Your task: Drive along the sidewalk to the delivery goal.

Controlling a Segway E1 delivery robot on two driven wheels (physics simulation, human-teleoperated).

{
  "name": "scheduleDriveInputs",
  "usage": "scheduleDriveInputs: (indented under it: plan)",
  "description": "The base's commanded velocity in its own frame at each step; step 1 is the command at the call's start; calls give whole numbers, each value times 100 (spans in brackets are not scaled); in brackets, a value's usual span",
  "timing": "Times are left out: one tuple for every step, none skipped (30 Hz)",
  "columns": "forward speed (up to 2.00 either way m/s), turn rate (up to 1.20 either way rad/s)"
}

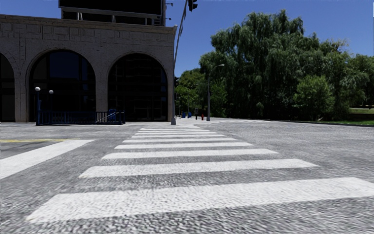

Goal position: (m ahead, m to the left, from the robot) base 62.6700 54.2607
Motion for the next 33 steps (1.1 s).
scheduleDriveInputs:
  plan:
    - [199,0]
    - [199,0]
    - [199,0]
    - [199,0]
    - [199,0]
    - [199,0]
    - [199,0]
    - [199,0]
    - [199,5]
    - [199,5]
    - [199,26]
    - [199,36]
    - [199,38]
    - [199,38]
    - [199,39]
    - [199,37]
    - [199,37]
    - [199,15]
    - [199,0]
    - [199,0]
    - [199,0]
    - [199,0]
    - [199,0]
    - [199,0]
    - [199,0]
    - [199,0]
    - [199,0]
    - [199,10]
    - [199,10]
    - [199,26]
    - [199,33]
    - [199,33]
    - [199,35]
